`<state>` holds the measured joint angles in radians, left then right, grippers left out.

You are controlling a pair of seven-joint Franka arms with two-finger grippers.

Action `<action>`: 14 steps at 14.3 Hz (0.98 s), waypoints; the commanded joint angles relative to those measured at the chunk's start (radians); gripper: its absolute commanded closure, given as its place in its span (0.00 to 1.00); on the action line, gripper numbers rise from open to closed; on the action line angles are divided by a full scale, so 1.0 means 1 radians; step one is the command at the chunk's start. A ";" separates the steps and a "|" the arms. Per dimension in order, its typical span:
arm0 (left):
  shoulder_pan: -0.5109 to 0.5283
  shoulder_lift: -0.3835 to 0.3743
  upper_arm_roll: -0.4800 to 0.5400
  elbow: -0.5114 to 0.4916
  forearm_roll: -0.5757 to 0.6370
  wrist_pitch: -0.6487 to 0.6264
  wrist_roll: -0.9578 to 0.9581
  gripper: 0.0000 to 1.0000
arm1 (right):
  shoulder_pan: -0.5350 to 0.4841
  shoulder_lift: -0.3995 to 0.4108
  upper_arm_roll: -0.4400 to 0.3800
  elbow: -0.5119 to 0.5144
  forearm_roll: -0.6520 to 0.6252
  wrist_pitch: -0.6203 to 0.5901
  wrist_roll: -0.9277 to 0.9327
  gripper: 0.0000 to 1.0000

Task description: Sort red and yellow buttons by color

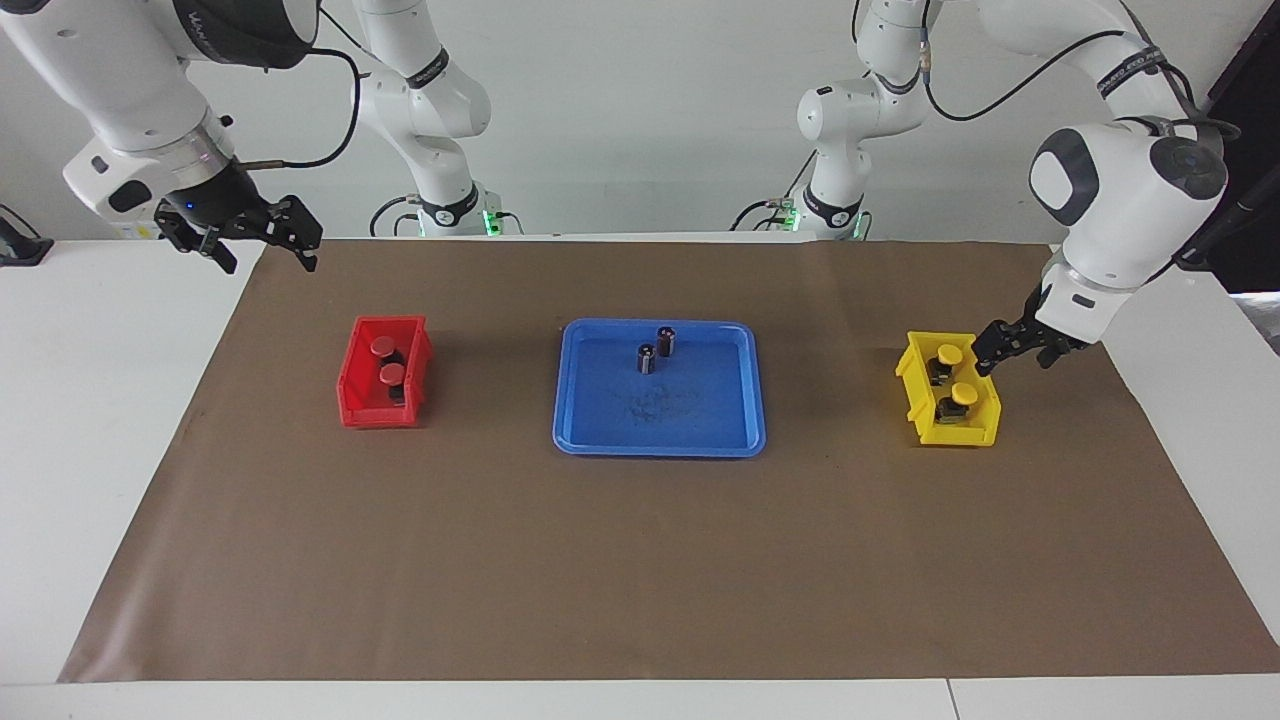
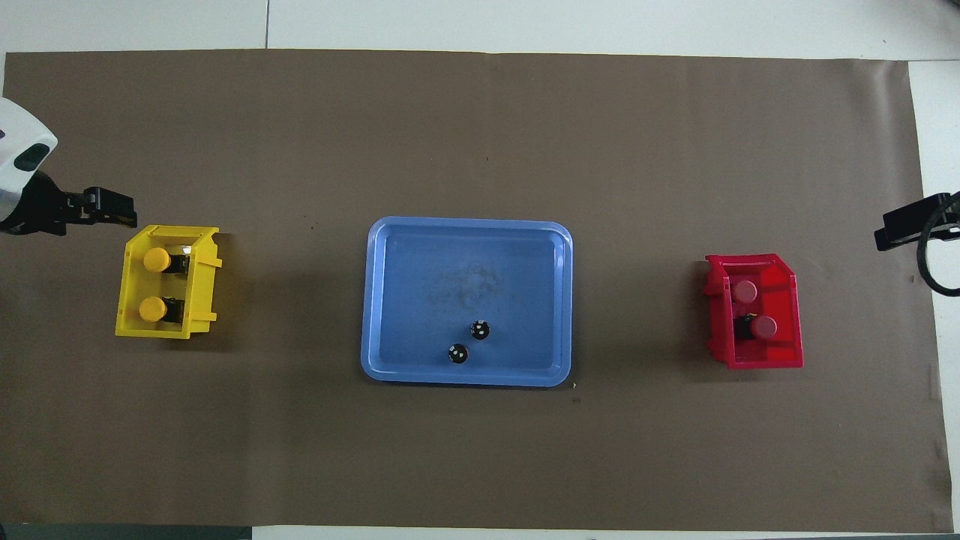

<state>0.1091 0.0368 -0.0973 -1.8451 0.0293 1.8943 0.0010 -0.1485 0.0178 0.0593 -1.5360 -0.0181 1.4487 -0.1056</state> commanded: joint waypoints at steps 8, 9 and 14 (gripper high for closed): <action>-0.015 -0.041 -0.048 0.191 -0.049 -0.284 0.017 0.00 | 0.012 -0.004 0.005 -0.009 -0.005 -0.016 0.015 0.00; -0.014 -0.041 -0.055 0.194 -0.048 -0.281 0.016 0.00 | 0.012 -0.005 0.005 -0.009 -0.005 -0.016 0.015 0.00; -0.017 -0.029 -0.059 0.253 -0.061 -0.303 0.013 0.00 | 0.012 -0.005 0.007 -0.009 -0.005 -0.019 0.015 0.00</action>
<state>0.0964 0.0026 -0.1554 -1.6326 -0.0129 1.6344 0.0091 -0.1361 0.0182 0.0611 -1.5402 -0.0181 1.4435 -0.1056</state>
